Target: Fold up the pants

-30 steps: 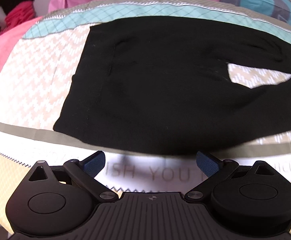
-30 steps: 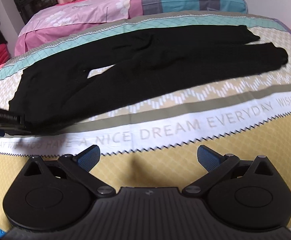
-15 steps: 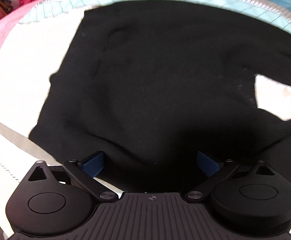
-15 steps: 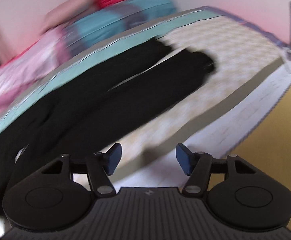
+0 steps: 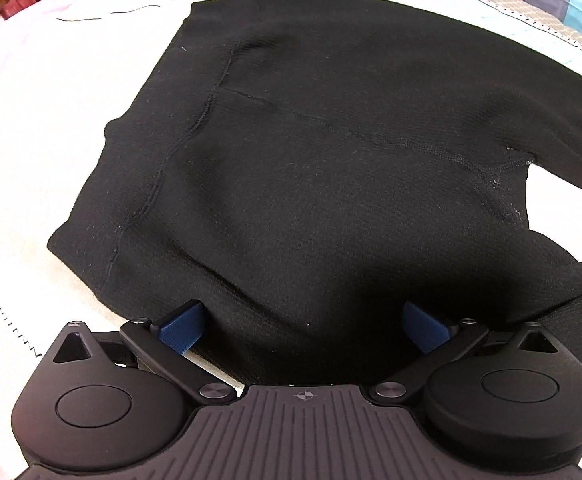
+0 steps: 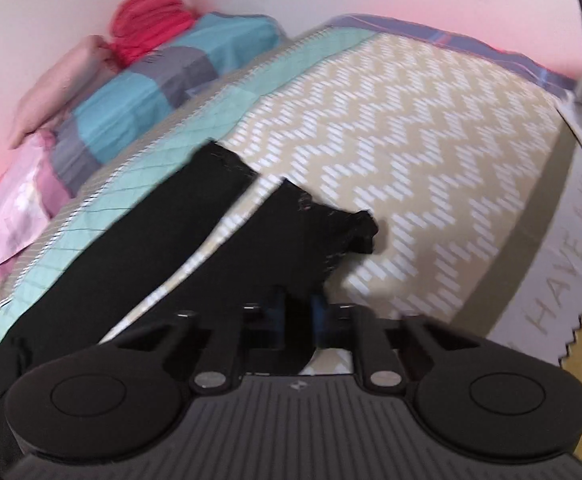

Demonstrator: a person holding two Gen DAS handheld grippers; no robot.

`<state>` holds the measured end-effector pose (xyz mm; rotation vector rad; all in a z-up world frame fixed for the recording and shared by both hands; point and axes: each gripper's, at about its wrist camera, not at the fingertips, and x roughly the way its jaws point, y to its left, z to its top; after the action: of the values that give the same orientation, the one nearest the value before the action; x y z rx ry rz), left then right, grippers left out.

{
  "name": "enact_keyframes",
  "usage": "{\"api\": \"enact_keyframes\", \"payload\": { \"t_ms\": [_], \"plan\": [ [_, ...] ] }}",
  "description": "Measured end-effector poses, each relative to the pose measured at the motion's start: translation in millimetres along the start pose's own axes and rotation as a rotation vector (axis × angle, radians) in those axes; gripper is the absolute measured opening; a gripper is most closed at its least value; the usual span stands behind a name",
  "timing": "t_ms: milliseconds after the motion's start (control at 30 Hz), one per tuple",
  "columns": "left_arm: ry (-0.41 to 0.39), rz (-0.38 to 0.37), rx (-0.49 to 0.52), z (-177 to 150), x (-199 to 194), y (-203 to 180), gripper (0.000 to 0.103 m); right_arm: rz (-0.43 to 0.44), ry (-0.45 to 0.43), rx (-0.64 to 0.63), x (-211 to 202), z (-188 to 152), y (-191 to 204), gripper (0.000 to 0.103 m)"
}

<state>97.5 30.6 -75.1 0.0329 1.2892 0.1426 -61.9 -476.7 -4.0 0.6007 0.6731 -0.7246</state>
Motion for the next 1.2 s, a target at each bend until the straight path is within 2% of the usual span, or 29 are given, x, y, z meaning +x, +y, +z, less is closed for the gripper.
{"api": "enact_keyframes", "payload": {
  "t_ms": [67,100,167,200,233,267,300,367,433,500,633,700,767,833,867,933,967,1000,1200],
  "plan": [
    [0.004,-0.009,0.005,1,0,1,0.103,0.05,-0.078,0.032,-19,3,-18,0.01],
    [0.005,-0.013,0.006,1,-1,1,0.103,0.031,-0.094,0.052,-23,3,-29,0.01],
    [0.002,-0.016,0.01,1,-2,3,0.103,-0.035,-0.024,0.111,-11,-1,-52,0.01],
    [-0.001,-0.017,0.014,1,-3,3,0.103,-0.047,0.021,0.17,-6,-3,-64,0.011],
    [-0.003,-0.019,0.02,0,-3,4,0.103,-0.018,0.012,0.237,-8,-6,-74,0.012],
    [-0.005,-0.021,0.024,0,-4,4,0.103,-0.033,-0.006,0.29,-14,-7,-79,0.022],
    [-0.007,-0.025,0.028,0,-4,4,0.103,-0.092,-0.04,0.328,-22,-9,-81,0.042],
    [-0.012,-0.031,0.037,-1,-4,5,0.103,-0.19,-0.105,0.339,-41,-14,-75,0.066],
    [-0.02,-0.037,0.043,-2,-5,5,0.103,-0.174,-0.145,0.224,-58,-24,-54,0.066],
    [-0.032,-0.041,0.045,-4,-7,6,0.103,-0.102,-0.132,0.045,-68,-40,-22,0.072],
    [-0.052,-0.043,0.054,-6,-7,7,0.103,0.096,-0.039,-0.368,-75,-81,52,0.071],
    [-0.051,-0.045,0.062,-8,-7,8,0.103,0.163,0.041,-0.547,-69,-104,87,0.067],
    [-0.045,-0.05,0.069,-6,-7,8,0.103,0.166,0.096,-0.657,-58,-121,109,0.061],
    [-0.04,-0.053,0.075,-6,-7,8,0.103,0.158,0.087,-0.686,-52,-127,123,0.065],
    [-0.04,-0.053,0.076,-6,-7,8,0.103,0.162,0.102,-0.696,-47,-126,128,0.071],
    [-0.043,-0.05,0.078,-4,-7,6,0.103,0.187,0.153,-0.716,-37,-127,130,0.056],
    [-0.042,-0.049,0.078,-2,-6,6,0.103,0.172,0.129,-0.748,-38,-131,130,0.028],
    [-0.043,-0.049,0.077,-3,-4,6,0.103,0.179,0.124,-0.792,-44,-133,133,0.006],
    [-0.033,-0.059,0.082,-1,-2,9,0.103,0.222,0.216,-0.638,-83,-117,87,0.005]
  ]
}}
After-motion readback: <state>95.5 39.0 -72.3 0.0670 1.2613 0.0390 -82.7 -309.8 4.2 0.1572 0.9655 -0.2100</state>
